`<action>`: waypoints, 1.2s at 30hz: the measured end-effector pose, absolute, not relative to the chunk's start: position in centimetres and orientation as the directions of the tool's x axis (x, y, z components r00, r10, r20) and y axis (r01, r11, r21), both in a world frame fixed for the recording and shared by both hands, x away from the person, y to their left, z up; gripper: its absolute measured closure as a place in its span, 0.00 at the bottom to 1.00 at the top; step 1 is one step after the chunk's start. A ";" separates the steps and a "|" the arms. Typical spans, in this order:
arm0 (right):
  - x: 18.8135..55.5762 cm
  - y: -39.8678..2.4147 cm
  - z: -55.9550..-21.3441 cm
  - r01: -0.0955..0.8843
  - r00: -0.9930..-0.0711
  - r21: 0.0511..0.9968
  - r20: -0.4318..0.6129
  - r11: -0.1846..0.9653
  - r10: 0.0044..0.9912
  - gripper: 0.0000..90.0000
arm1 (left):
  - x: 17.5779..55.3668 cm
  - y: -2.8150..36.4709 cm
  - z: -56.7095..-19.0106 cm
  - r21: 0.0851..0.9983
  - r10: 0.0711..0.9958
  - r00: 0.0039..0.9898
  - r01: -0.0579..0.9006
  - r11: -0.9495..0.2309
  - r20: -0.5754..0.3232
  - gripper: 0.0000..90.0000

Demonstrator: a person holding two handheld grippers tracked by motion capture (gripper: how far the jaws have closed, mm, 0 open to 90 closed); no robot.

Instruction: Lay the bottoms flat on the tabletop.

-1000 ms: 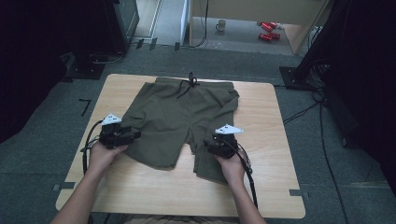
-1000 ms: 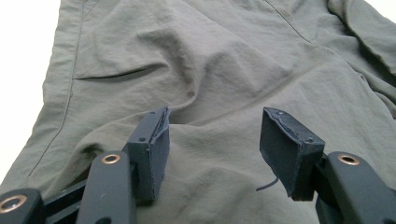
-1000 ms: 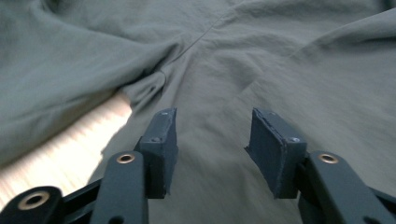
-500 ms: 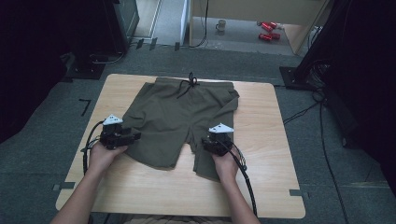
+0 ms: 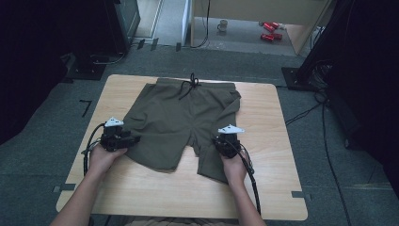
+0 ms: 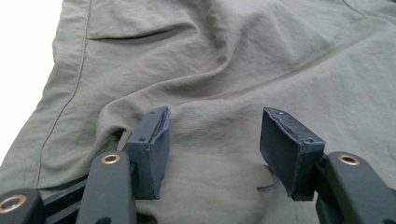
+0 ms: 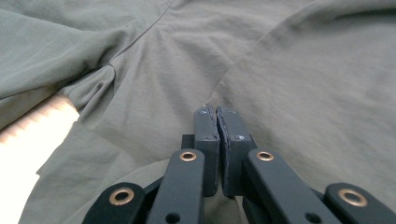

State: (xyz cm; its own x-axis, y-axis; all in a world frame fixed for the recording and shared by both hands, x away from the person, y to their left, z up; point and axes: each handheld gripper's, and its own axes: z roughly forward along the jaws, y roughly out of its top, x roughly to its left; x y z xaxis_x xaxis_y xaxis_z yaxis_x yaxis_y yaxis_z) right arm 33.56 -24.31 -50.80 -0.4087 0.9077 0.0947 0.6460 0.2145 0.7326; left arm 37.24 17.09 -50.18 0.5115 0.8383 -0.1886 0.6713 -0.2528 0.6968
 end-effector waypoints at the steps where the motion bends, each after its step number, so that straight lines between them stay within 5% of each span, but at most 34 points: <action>1: 33.5 -24.4 -50.6 0.643 -0.409 0.736 0.096 0.212 0.907 0.98 | 37.3 17.1 -50.2 0.695 0.839 0.510 0.673 -0.253 -0.188 0.47; 18: 30.2 -32.0 -46.4 0.592 -0.316 0.792 0.061 0.147 0.947 0.98 | 37.3 17.2 -50.5 0.685 0.844 0.504 0.682 -0.258 -0.185 0.47; 36: 27.0 -39.3 -48.4 0.645 -0.248 0.756 0.069 0.112 0.966 0.95 | 37.0 17.7 -50.6 0.692 0.849 0.492 0.681 -0.240 -0.190 0.48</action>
